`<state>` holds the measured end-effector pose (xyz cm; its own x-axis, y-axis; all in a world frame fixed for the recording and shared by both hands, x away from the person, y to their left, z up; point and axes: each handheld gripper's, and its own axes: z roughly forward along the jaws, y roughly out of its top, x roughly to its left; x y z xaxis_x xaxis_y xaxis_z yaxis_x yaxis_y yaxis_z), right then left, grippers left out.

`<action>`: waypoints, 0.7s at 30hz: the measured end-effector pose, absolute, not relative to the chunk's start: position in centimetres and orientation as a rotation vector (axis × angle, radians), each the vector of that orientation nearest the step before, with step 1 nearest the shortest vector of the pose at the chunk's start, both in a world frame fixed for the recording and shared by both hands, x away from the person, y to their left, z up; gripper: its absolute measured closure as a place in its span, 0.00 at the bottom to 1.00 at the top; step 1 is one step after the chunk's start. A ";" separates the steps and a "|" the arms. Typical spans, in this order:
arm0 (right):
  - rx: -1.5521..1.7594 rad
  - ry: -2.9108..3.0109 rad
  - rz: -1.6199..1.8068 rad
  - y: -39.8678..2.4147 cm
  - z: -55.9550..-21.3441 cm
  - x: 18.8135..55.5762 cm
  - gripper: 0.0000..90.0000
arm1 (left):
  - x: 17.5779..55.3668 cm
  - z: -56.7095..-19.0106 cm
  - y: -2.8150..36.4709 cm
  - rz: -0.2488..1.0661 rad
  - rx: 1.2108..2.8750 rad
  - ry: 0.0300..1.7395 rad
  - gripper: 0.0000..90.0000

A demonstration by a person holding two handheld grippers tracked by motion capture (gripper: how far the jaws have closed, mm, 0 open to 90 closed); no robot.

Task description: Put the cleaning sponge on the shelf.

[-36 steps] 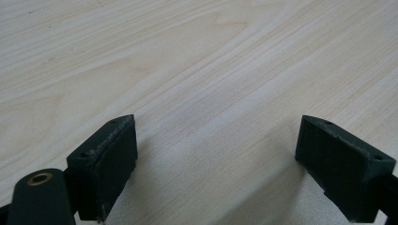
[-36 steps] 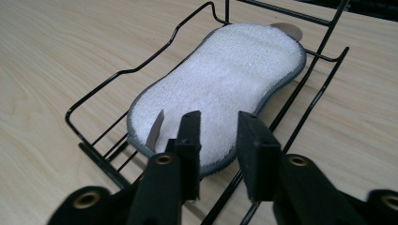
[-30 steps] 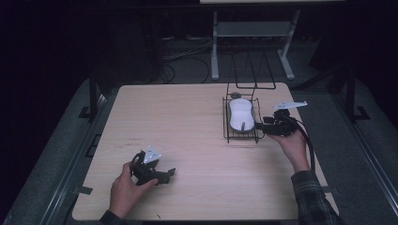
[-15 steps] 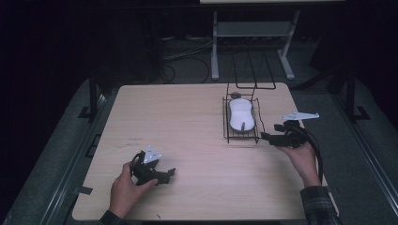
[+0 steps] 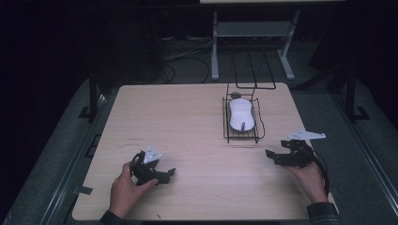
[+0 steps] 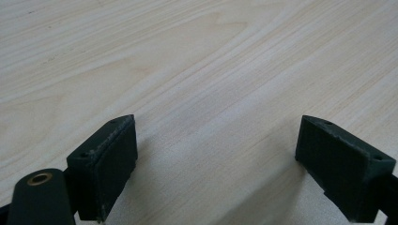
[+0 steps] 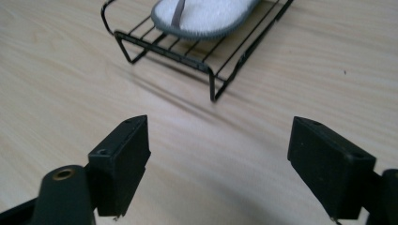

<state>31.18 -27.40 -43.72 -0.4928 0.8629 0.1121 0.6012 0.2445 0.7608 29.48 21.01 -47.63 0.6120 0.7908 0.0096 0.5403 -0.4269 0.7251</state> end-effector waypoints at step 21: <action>1.435 2.138 0.994 -30.3 -47.3 26.2 0.12 | 29.5 -47.6 21.0 0.460 2.136 1.043 0.14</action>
